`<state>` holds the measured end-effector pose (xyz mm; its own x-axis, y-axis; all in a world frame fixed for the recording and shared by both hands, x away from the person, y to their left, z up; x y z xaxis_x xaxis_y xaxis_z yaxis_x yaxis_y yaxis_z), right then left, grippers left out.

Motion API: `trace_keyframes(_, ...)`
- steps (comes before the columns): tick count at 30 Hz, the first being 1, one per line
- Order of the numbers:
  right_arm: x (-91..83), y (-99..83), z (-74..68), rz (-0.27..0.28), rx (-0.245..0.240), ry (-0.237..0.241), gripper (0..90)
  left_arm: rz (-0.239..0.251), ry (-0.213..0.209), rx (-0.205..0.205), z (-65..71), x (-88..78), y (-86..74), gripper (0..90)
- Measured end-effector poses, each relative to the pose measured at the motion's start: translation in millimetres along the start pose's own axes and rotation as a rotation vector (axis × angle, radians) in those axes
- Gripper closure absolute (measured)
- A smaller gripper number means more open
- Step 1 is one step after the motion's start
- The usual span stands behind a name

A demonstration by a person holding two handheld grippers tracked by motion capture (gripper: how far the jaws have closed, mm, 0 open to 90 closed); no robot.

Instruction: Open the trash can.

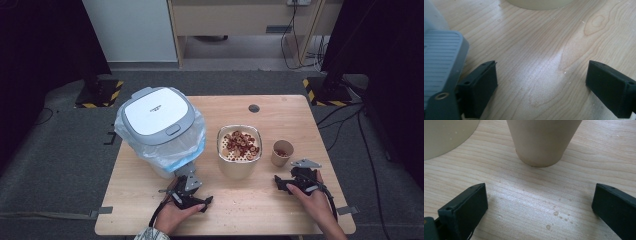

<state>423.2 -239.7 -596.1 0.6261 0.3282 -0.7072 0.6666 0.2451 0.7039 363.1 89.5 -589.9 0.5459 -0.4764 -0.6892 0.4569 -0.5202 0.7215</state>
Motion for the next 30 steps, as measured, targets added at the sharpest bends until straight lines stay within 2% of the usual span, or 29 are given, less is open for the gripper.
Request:
trace_keyframes(1,0.0,0.0,0.0,0.000,0.000,0.000,0.8,0.000,0.000,0.000,0.0,0.0,0.0,12.2)
trace_keyframes(3,0.0,-0.1,-1.0,-0.002,-0.002,0.007,0.8,0.032,-0.007,0.009,3.0,-2.6,4.0,12.9)
trace_keyframes(5,0.1,0.0,-1.5,-0.001,-0.012,0.010,0.9,0.043,-0.012,0.007,4.5,-4.4,5.5,12.6)
trace_keyframes(7,-0.1,-0.2,-2.4,-0.002,-0.014,0.014,0.9,0.076,-0.010,-0.004,6.4,-10.9,10.3,14.5)
trace_keyframes(10,-0.5,-0.5,-3.1,-0.001,-0.021,0.019,0.9,0.094,0.032,0.008,1.6,-19.5,13.9,23.7)
trace_keyframes(11,-0.5,-0.5,-3.1,-0.001,-0.021,0.019,0.9,0.094,0.032,0.008,1.6,-19.5,13.9,25.9)
trace_keyframes(12,-0.7,-1.0,-3.7,-0.002,-0.025,0.023,0.9,0.125,0.057,0.002,-3.3,-27.4,18.9,30.7)
trace_keyframes(13,-0.8,-1.0,-3.7,-0.002,-0.027,0.024,0.9,0.125,0.057,0.002,-3.3,-27.4,18.9,34.9)
trace_keyframes(14,-0.8,-1.1,-3.8,-0.002,-0.026,0.024,0.9,0.138,0.078,-0.005,-9.2,-33.4,20.9,37.5)
trace_keyframes(15,-0.8,-1.1,-3.8,-0.002,-0.026,0.024,0.9,0.138,0.078,-0.005,-9.2,-33.4,20.9,42.6)
trace_keyframes(16,-0.8,-1.0,-3.8,-0.002,-0.026,0.024,0.9,0.134,0.086,0.000,-13.1,-36.0,20.1,42.6)
trace_keyframes(17,-0.8,-1.1,-3.8,-0.002,-0.026,0.024,0.9,0.127,0.103,0.003,-16.2,-37.0,18.9,51.8)
trace_keyframes(18,-0.8,-1.1,-3.8,-0.002,-0.025,0.024,0.9,0.118,0.126,-0.002,-22.4,-39.4,16.7,55.3)
trace_keyframes(19,-0.7,-1.1,-3.8,-0.002,-0.026,0.024,0.9,0.118,0.126,-0.002,-22.4,-39.4,16.7,58.1)
trace_keyframes(21,-0.8,-1.1,-3.8,-0.002,-0.026,0.024,0.9,0.139,0.155,-0.038,-30.7,-45.2,17.5,63.7)
trace_keyframes(23,-0.9,-1.2,-3.9,-0.002,-0.027,0.025,0.9,0.139,0.164,-0.037,-32.6,-45.9,17.5,67.8)
trace_keyframes(24,-1.1,-1.3,-4.1,-0.002,-0.026,0.027,0.9,0.141,0.190,-0.001,-40.6,-46.3,18.7,70.1)
trace_keyframes(25,-1.1,-1.4,-4.1,-0.002,-0.027,0.027,0.9,0.139,0.199,0.017,-44.7,-46.2,19.0,71.8)
trace_keyframes(26,-1.1,-1.4,-4.0,-0.002,-0.028,0.026,0.9,0.140,0.204,0.028,-47.3,-45.7,19.6,74.3)
trace_keyframes(28,-1.1,-1.4,-4.1,-0.002,-0.028,0.027,0.9,0.141,0.218,0.018,-51.4,-41.6,20.0,77.8)
trace_keyframes(29,-1.1,-1.4,-4.0,-0.002,-0.029,0.027,0.9,0.122,0.230,0.060,-57.1,-40.0,19.7,78.6)
trace_keyframes(30,-1.1,-1.4,-4.0,-0.002,-0.029,0.027,0.9,0.122,0.230,0.060,-57.1,-40.0,19.7,80.7)
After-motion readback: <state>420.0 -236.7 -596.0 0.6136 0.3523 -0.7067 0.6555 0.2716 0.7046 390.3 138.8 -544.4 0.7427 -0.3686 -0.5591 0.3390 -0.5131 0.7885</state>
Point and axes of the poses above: each handheld gripper's, and its own axes: x roughly forward along the jaws, y roughly out of its top, z roughly to its right, the point moved 8 cm from there along x, roughly forward along the jaws, and after that the axes turned 5 degrees about y, right-handed, at the moved point
